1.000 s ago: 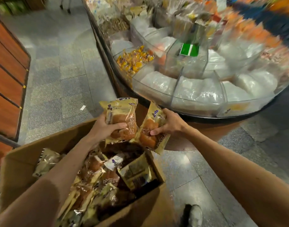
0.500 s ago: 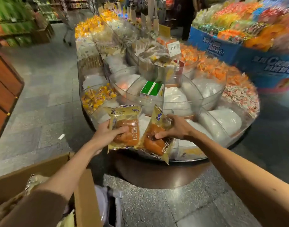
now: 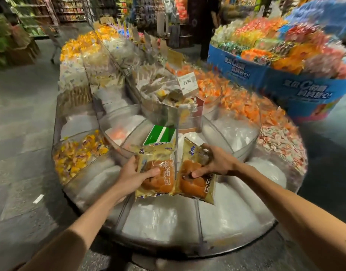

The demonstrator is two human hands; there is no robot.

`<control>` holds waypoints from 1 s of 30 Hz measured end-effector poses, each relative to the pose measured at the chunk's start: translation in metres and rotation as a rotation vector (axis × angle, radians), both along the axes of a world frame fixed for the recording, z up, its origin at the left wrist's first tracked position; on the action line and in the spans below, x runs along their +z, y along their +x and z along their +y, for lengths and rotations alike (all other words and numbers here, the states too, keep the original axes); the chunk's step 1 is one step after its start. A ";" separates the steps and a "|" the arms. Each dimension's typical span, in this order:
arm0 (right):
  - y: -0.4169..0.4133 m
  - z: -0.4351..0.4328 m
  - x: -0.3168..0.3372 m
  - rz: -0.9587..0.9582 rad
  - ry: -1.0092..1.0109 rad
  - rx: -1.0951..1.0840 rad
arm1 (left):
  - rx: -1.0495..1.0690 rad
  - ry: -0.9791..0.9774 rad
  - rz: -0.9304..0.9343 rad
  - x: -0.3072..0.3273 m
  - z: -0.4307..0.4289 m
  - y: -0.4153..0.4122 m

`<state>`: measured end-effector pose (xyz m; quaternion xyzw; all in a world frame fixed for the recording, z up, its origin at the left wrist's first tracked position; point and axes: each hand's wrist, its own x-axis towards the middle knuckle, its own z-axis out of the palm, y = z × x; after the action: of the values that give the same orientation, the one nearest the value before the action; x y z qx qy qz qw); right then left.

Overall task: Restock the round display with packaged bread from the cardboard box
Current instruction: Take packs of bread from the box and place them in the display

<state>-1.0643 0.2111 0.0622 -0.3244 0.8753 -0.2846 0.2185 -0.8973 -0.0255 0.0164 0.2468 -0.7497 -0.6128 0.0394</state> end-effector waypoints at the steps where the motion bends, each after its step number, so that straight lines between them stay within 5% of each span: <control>1: -0.014 -0.002 -0.001 0.006 0.001 -0.003 | -0.012 -0.006 0.003 0.001 -0.004 -0.015; 7: -0.087 0.007 0.007 0.007 -0.037 -0.044 | -0.071 -0.026 -0.015 0.012 -0.008 -0.103; 19: -0.240 0.036 0.020 0.050 -0.082 0.010 | 0.165 -0.171 -0.098 -0.016 0.018 -0.247; 30: -0.278 0.033 0.010 0.003 -0.038 0.043 | 0.205 -0.422 -0.241 -0.048 0.033 -0.323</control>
<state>-1.3420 0.2438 0.0725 -0.3474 0.8629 -0.2961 0.2170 -1.2201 0.0073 -0.0318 0.3790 -0.8311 -0.4020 0.0624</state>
